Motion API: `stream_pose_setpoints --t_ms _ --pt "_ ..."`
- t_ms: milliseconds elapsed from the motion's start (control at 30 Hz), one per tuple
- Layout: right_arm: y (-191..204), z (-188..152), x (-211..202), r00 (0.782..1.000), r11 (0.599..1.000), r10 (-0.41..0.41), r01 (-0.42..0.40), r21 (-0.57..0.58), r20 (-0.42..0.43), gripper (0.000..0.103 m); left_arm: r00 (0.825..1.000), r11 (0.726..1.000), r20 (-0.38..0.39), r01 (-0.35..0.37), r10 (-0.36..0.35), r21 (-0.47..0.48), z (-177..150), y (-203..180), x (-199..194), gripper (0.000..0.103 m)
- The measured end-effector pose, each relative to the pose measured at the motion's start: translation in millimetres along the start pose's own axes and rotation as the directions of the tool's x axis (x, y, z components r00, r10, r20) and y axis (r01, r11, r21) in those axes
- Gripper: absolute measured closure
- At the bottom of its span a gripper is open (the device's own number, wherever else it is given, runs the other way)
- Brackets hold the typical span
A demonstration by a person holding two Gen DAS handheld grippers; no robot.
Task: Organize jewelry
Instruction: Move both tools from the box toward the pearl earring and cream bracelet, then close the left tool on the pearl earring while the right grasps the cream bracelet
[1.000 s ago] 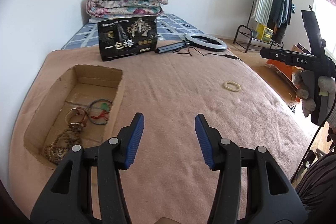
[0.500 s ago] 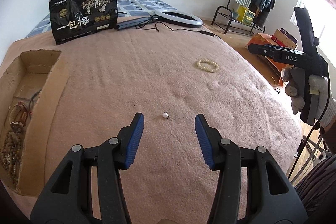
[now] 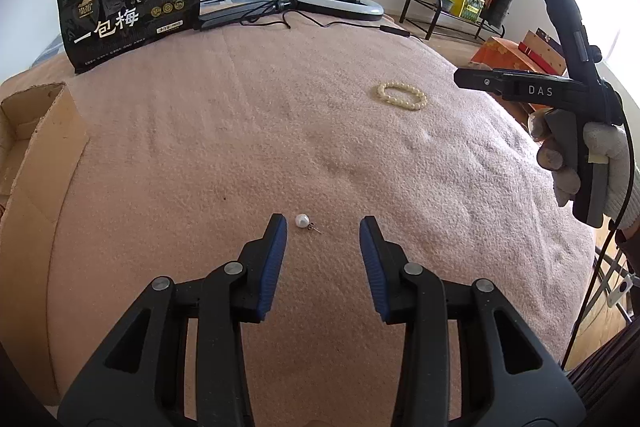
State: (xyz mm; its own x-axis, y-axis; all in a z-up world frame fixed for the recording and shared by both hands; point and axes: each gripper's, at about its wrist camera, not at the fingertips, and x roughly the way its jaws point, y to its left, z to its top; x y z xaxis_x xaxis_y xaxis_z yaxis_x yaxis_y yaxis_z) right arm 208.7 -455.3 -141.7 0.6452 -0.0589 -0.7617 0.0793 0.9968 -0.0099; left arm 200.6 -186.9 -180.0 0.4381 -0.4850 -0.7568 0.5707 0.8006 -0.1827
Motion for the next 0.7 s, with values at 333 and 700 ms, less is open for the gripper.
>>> stream_pose_setpoints --t_ms 333,700 --pt "-7.6 10.1 29.5 0.997 0.998 0.034 -0.030 0.050 -0.073 0.018 0.999 0.999 -0.018 -0.029 0.030 0.043 1.8 -3.9 16.8 0.072" --pt "-2.0 14.9 60.5 0.987 0.998 0.041 -0.035 0.043 -0.152 0.037 0.998 0.998 -0.034 -0.049 0.050 0.048 -3.9 -1.2 27.9 0.076"
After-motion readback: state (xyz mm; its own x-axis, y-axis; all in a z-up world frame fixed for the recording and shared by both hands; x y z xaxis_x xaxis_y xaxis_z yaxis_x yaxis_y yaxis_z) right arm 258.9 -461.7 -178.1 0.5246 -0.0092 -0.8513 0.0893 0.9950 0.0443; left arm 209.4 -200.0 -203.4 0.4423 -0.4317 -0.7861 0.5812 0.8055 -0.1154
